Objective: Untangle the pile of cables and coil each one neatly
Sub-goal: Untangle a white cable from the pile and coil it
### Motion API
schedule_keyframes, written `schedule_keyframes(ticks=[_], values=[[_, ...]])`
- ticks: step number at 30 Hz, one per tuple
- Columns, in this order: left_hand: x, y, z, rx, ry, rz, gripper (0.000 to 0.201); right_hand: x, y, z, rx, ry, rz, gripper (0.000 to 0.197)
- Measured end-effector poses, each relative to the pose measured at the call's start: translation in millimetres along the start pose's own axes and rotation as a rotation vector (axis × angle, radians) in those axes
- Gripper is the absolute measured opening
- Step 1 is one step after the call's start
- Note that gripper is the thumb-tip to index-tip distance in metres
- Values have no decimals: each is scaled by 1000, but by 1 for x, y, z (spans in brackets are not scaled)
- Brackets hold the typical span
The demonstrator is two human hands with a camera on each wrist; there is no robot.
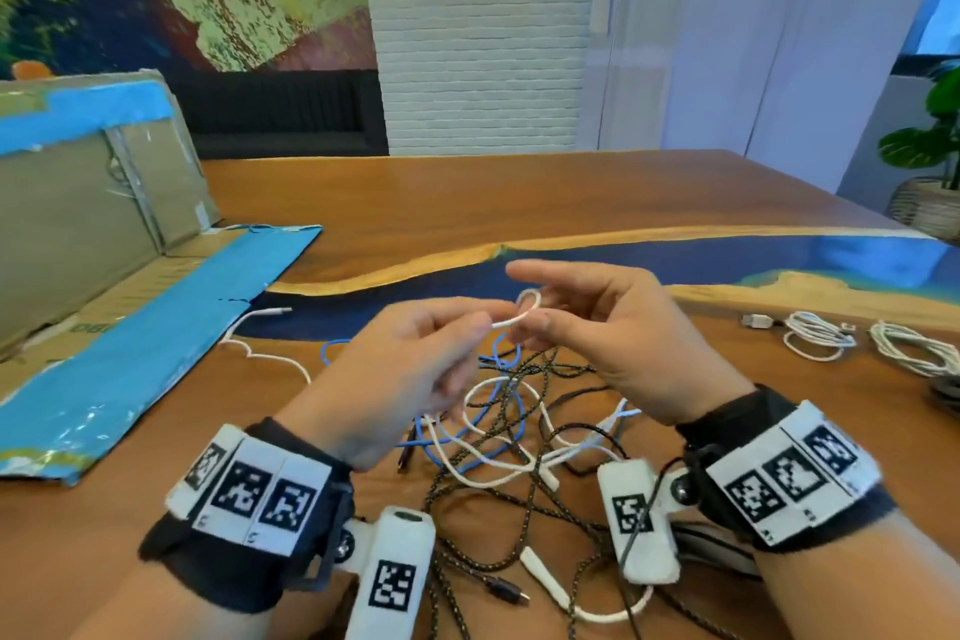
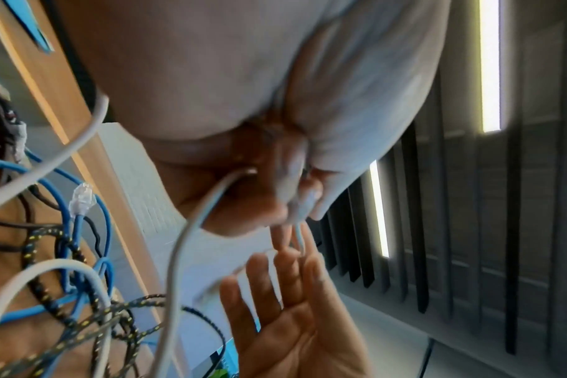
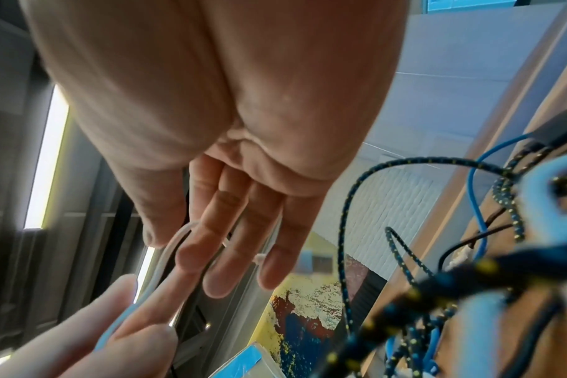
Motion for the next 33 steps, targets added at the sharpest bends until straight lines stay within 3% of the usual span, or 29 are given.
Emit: schedule_keyframes(ticks=[4,5,8,10,12,14,18,22,24,29,31,33], values=[[-10,19,-2,192,-54,-250,29,2,0,-3,30,-144,144,66],[-13,24,-5,278,-113,-320,29,2,-1,-5,67,-194,199,63],[-19,44,-12,427,-287,-533,26,3,2,-8,241,-241,299,24],[-20,60,-16,441,-350,-666,25,-1,8,-8,388,-196,243,4],[-20,75,-17,408,-358,-787,23,-6,18,-9,447,-157,67,7],[-21,80,-15,348,-325,-823,23,-11,29,-11,417,-141,-138,13],[-23,62,-8,54,-250,-723,31,-15,40,-18,418,-121,-422,23],[-19,44,-5,-289,-193,-509,29,-15,44,-14,304,-36,-569,11],[-16,38,-3,-357,-175,-405,29,-13,36,-7,258,21,-495,6],[-4,8,0,-309,-76,-89,16,-3,3,1,318,90,-87,17],[-1,-2,4,-258,-31,64,56,-1,-1,3,324,109,-27,17],[0,-8,6,-126,-31,141,65,0,-1,4,341,126,-5,20]])
Point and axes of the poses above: each hand's wrist, its own x-axis away from the middle knuckle, its own y-axis out of the back of the hand, z = x × y, the point moved 1 cm from there along -x, towards the middle knuckle, and after that the axes turned 9 degrees about -z, right-handed, at the moved point
